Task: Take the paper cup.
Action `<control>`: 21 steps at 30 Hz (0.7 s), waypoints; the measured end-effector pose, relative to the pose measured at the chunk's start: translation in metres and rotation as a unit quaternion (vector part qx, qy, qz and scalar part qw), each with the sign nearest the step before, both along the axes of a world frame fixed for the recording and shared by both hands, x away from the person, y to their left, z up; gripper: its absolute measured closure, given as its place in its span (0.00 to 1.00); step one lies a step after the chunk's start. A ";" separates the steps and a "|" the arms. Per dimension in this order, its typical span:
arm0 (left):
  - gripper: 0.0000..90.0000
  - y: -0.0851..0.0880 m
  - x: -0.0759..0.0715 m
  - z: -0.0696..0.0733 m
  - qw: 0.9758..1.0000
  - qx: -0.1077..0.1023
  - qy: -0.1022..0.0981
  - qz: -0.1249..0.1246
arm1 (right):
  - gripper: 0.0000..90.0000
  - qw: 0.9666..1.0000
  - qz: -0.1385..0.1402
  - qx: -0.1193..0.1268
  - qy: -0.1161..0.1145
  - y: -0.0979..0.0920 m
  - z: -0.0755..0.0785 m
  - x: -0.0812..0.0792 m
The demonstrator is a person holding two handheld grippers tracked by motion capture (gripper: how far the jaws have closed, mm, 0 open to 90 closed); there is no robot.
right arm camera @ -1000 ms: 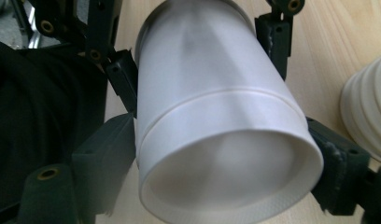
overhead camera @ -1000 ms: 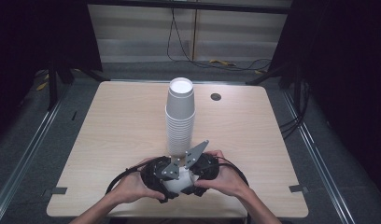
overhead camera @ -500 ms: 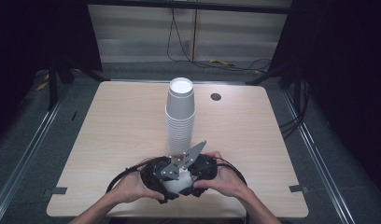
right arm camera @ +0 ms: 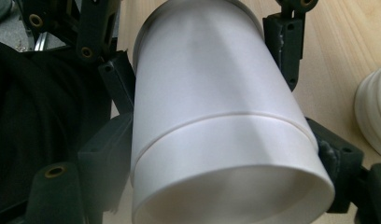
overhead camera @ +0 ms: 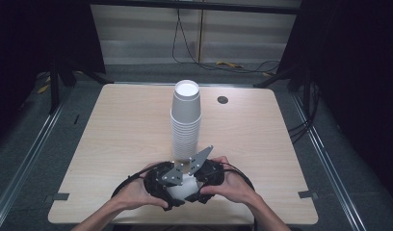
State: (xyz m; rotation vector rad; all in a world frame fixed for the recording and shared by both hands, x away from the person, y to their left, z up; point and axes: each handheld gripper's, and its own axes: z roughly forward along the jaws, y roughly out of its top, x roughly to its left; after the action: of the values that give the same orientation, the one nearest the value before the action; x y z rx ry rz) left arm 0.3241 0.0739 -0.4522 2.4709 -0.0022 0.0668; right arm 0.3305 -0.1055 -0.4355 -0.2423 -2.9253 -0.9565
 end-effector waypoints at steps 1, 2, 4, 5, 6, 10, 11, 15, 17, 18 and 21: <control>0.15 0.001 0.000 0.001 1.000 -0.004 0.001 -0.001 | 0.23 1.000 0.000 -0.001 -0.001 0.000 0.001 0.000; 0.15 0.002 0.000 0.002 1.000 -0.010 0.004 0.001 | 0.23 1.000 -0.001 0.002 0.001 -0.001 0.001 0.000; 0.16 0.003 0.000 0.003 1.000 -0.012 0.003 0.001 | 0.23 1.000 0.001 0.003 0.000 -0.001 0.001 0.000; 0.16 0.005 0.002 0.004 1.000 -0.021 0.008 0.000 | 0.23 1.000 0.002 0.003 -0.001 -0.001 0.001 0.000; 0.16 0.006 0.002 0.005 1.000 -0.027 0.008 -0.003 | 0.23 1.000 0.000 0.003 -0.002 -0.001 0.002 -0.001; 0.16 0.010 0.003 0.005 0.999 -0.046 0.006 -0.006 | 0.23 1.000 -0.001 0.007 0.002 -0.003 0.003 0.000; 0.16 0.012 0.003 0.005 0.999 -0.045 0.008 -0.005 | 0.23 1.000 0.003 0.008 0.001 -0.003 0.002 0.000; 0.15 0.016 0.003 0.005 0.998 -0.069 0.008 -0.006 | 0.23 1.000 0.004 0.008 0.002 -0.002 0.001 0.000; 0.15 0.018 0.004 0.006 0.997 -0.079 0.005 -0.008 | 0.23 1.000 0.004 0.011 0.002 -0.003 0.002 0.001; 0.15 0.019 0.003 0.006 0.996 -0.087 0.005 -0.005 | 0.23 1.000 0.005 0.012 -0.002 -0.003 0.004 0.001; 0.15 0.020 0.002 0.008 0.995 -0.103 0.001 -0.009 | 0.23 1.000 0.003 0.014 -0.004 -0.006 0.008 0.000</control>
State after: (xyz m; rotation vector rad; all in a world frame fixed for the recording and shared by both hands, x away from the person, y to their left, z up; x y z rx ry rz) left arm 0.3265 0.0939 -0.4439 2.2651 -0.0161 0.0548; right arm 0.3305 -0.1114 -0.4278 -0.2282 -2.9154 -0.9993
